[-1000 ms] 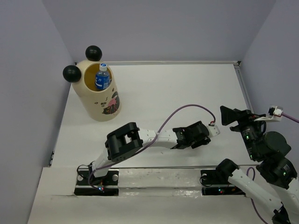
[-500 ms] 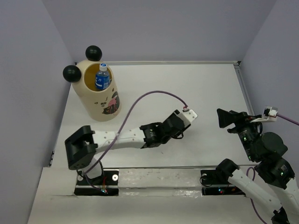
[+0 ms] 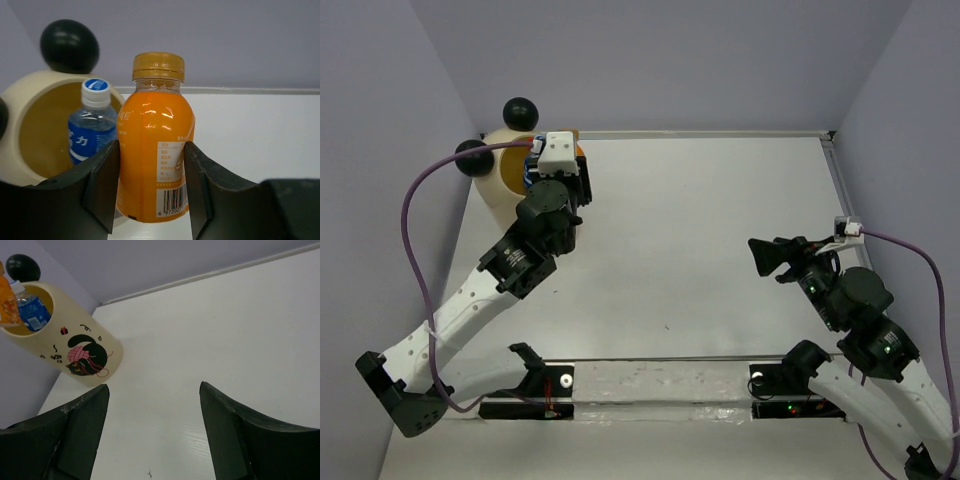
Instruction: Put the plastic bottles in the bin
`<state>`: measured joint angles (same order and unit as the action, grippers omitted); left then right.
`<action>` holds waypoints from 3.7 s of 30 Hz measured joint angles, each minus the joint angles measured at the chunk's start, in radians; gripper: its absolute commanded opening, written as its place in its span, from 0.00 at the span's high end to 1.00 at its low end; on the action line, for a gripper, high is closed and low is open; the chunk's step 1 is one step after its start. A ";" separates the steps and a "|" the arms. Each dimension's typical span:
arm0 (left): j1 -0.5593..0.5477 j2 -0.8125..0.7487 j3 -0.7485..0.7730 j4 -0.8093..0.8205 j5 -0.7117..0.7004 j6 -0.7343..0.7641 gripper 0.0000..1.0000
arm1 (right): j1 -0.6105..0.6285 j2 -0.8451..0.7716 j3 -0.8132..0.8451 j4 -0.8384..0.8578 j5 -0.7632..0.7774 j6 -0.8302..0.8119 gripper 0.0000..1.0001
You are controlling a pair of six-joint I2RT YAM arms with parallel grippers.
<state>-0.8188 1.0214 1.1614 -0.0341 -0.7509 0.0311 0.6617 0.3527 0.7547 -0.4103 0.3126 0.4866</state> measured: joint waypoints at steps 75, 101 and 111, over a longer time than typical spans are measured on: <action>0.356 0.157 -0.509 0.973 -0.151 0.499 0.01 | 0.000 -0.033 -0.266 0.262 -0.216 0.006 0.23; 0.389 -0.192 0.043 0.109 0.304 -0.092 0.01 | 0.000 0.024 -0.123 0.171 -0.240 -0.029 0.00; 0.388 -0.401 -0.085 -0.072 0.813 -0.241 0.01 | 0.000 -0.046 0.204 -0.004 -0.095 -0.116 0.00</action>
<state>-0.4305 0.6209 1.0767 -0.1062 0.0616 -0.2096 0.6617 0.3065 0.9585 -0.4145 0.2176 0.3706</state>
